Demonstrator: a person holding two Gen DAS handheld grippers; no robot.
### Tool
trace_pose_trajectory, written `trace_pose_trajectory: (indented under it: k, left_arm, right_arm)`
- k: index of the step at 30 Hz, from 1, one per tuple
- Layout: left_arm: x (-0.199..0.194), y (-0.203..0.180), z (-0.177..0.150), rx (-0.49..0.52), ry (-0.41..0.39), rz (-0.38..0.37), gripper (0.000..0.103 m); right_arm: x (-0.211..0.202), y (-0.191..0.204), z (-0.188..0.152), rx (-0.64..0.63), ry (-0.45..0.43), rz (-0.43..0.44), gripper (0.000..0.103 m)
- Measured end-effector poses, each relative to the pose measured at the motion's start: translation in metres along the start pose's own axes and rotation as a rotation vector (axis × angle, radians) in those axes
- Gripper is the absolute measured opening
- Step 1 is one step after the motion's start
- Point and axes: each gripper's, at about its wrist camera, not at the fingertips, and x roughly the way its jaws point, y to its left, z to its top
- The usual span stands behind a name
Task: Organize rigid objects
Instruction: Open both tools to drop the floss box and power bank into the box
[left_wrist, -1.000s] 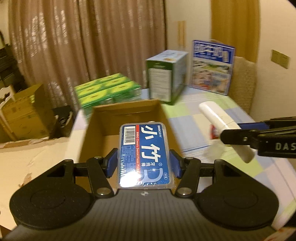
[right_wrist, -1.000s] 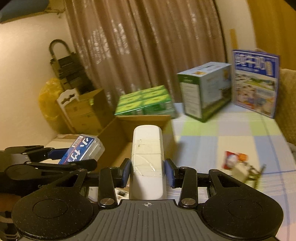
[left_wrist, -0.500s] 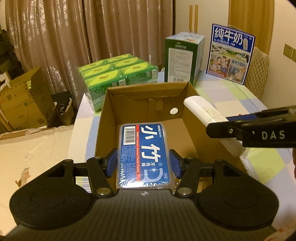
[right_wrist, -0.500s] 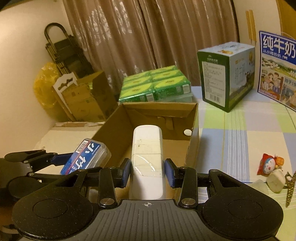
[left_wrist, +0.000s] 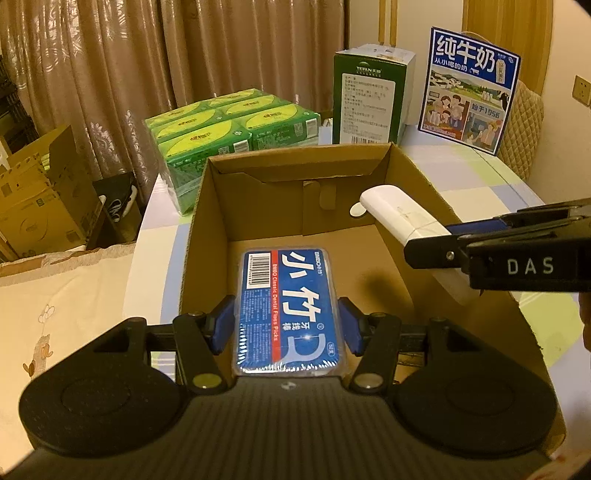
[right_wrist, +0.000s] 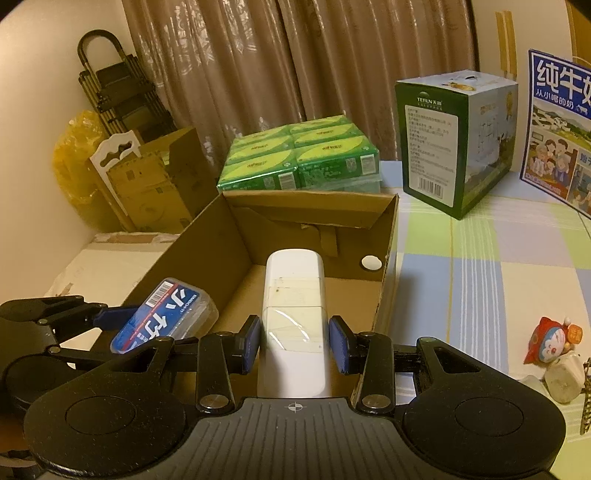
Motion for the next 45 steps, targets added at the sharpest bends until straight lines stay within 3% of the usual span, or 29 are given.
trace_pose_trajectory:
  k: [20, 33, 45]
  left_arm:
    - [-0.011, -0.004, 0.003, -0.002, -0.029, 0.028, 0.054]
    - [-0.012, -0.003, 0.002, -0.01, -0.038, 0.021, 0.054]
    - [-0.042, -0.008, -0.002, -0.048, -0.075, 0.018, 0.054]
  right_arm:
    - [0.0, -0.005, -0.005, 0.002, 0.011, -0.004, 0.037]
    - [0.006, 0.001, -0.005, -0.067, 0.014, -0.015, 0.037]
    - [-0.035, 0.002, -0.001, -0.095, -0.08, -0.019, 0.045]
